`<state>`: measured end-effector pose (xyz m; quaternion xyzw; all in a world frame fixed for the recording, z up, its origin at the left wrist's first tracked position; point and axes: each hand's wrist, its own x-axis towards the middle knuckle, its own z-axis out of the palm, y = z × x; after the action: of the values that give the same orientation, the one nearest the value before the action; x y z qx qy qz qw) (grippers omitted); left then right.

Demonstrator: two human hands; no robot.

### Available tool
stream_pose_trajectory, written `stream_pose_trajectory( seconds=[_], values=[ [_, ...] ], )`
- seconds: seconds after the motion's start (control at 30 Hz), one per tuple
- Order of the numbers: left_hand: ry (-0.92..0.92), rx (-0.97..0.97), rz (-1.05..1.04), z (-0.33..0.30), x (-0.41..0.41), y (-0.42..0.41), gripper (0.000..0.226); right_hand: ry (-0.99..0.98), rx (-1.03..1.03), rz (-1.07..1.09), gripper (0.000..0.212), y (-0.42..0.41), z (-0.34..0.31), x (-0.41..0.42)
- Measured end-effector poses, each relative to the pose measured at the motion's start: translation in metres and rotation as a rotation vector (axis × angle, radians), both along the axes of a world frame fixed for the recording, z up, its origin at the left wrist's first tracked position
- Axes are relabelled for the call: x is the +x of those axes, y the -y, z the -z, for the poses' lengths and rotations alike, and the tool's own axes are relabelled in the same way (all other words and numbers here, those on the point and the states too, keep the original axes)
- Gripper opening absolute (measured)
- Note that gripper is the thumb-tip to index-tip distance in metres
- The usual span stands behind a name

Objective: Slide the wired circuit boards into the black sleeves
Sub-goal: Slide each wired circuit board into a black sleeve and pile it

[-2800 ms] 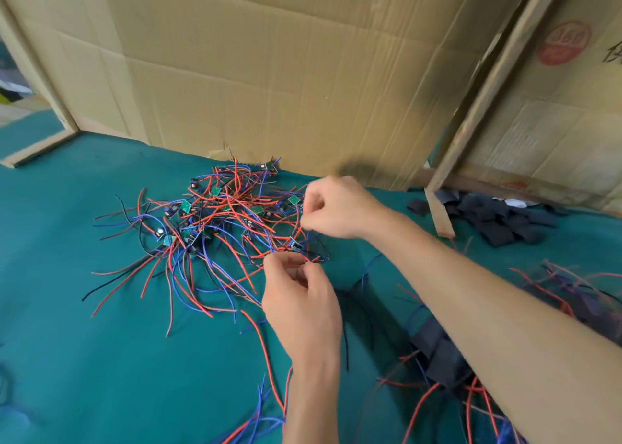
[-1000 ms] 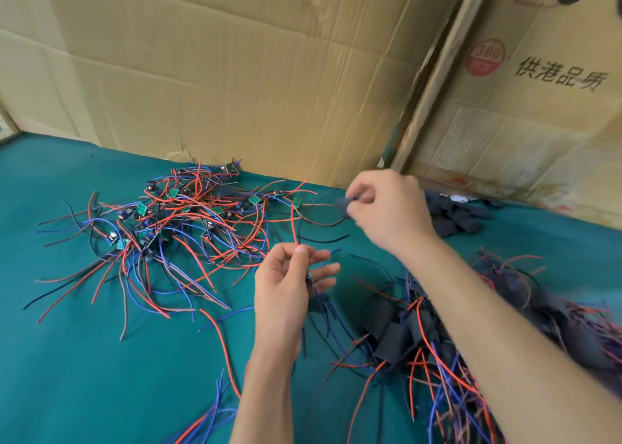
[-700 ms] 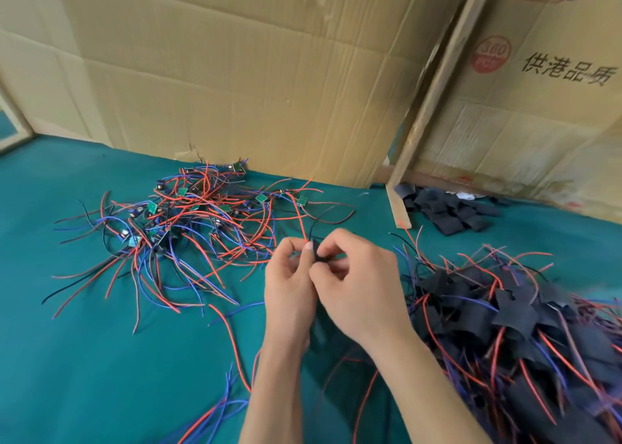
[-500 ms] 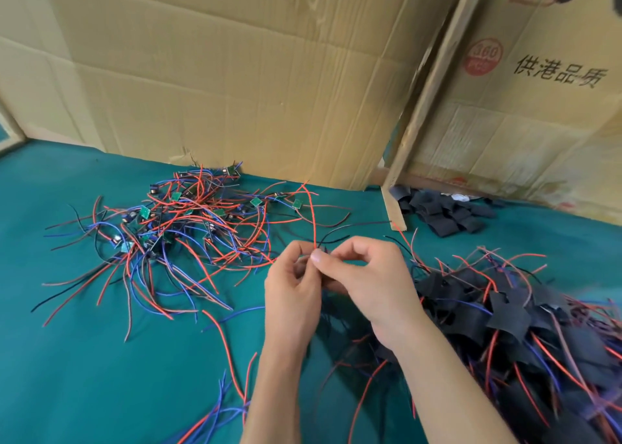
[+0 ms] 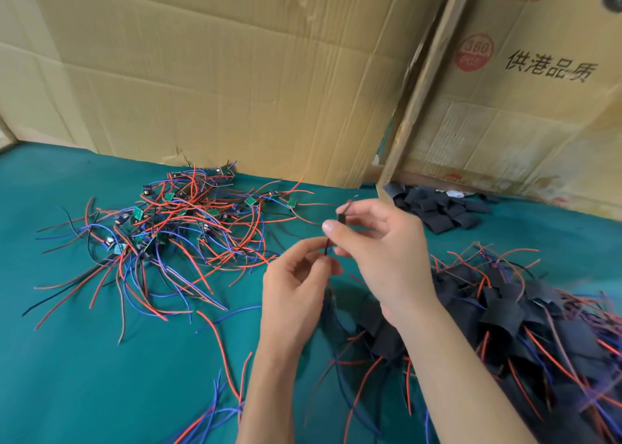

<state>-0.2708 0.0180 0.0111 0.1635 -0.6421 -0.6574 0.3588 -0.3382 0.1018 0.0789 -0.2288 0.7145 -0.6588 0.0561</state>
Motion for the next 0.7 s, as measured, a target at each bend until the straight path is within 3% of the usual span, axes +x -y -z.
stream_pose_trajectory(
  seconds=[0.17,0.4,0.7],
  values=[
    [-0.07,0.049,0.003,0.001,0.001,0.003,0.02,0.01,0.033,-0.093,0.02,-0.003,0.006,0.001],
    [-0.127,0.314,-0.069,0.0,0.003,0.004,0.013,0.177,-0.309,0.114,0.014,-0.026,-0.004,-0.015],
    [-0.129,0.325,-0.045,-0.003,0.005,0.002,0.015,0.338,-0.438,0.182,0.014,-0.013,-0.003,-0.015]
  ],
)
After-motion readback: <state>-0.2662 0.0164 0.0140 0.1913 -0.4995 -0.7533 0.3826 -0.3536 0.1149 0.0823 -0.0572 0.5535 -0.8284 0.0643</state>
